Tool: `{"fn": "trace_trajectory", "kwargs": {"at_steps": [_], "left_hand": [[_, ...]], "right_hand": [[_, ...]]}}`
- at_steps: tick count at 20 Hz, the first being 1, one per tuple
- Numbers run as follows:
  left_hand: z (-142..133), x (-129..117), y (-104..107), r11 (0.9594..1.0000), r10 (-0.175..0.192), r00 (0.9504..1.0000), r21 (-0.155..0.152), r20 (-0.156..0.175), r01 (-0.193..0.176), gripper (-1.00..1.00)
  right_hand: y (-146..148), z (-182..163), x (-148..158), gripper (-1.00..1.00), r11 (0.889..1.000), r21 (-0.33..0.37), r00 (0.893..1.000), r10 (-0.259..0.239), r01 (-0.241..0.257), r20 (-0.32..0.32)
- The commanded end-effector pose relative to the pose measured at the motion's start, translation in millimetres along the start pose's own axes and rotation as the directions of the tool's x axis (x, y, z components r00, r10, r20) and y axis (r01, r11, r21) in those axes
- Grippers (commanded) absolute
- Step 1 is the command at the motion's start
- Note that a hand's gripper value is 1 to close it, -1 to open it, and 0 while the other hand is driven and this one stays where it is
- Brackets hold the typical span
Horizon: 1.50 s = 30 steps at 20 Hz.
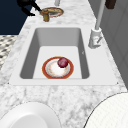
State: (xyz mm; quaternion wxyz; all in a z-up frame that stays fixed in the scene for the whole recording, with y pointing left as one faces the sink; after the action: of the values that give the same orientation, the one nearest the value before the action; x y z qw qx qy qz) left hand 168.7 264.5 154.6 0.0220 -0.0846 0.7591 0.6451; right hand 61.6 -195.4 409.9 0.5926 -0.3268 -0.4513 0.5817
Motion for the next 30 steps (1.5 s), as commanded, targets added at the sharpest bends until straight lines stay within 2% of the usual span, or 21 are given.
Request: {"fn": "trace_trajectory", "kwargs": {"at_steps": [1, 5, 7, 9, 13, 17, 23, 30], "left_hand": [[0, 0, 0, 1.0, 0.0, 1.0, 0.0, 0.0, 0.0, 0.0], [0, 0, 0, 1.0, 0.0, 1.0, 0.0, 0.0, 0.0, 0.0], [0, 0, 0, 1.0, 0.0, 1.0, 0.0, 0.0, 0.0, 0.0], [0, 0, 0, 1.0, 0.0, 1.0, 0.0, 0.0, 0.0, 0.0], [0, 0, 0, 1.0, 0.0, 1.0, 0.0, 0.0, 0.0, 0.0], [0, 0, 0, 1.0, 0.0, 1.0, 0.0, 0.0, 0.0, 0.0], [0, 0, 0, 1.0, 0.0, 1.0, 0.0, 0.0, 0.0, 0.0], [0, 0, 0, 1.0, 0.0, 1.0, 0.0, 0.0, 0.0, 0.0]], "right_hand": [[-5, -15, 2, -1.0, 1.0, 0.0, 1.0, 0.0, 0.0, 0.0], [-11, -33, 7, -1.0, 1.0, 0.007, 1.0, 0.001, -0.001, -0.001], [-9, -28, 5, -1.0, 0.999, 0.034, 1.0, 0.005, -0.006, 0.005], [-8, -29, 8, -1.0, 1.0, 0.009, 1.0, 0.014, -0.014, 0.007], [-25, -62, 10, -1.0, 1.0, 0.015, 1.0, 0.01, -0.01, -0.004], [-31, -79, 18, -1.0, 0.997, -0.074, 0.998, 0.033, -0.036, -0.046], [-41, -124, 28, -1.0, 0.992, -0.124, 0.999, 0.029, -0.034, -0.044], [-58, -177, 39, -1.0, 0.989, -0.146, 0.998, 0.018, -0.026, -0.055]]}}
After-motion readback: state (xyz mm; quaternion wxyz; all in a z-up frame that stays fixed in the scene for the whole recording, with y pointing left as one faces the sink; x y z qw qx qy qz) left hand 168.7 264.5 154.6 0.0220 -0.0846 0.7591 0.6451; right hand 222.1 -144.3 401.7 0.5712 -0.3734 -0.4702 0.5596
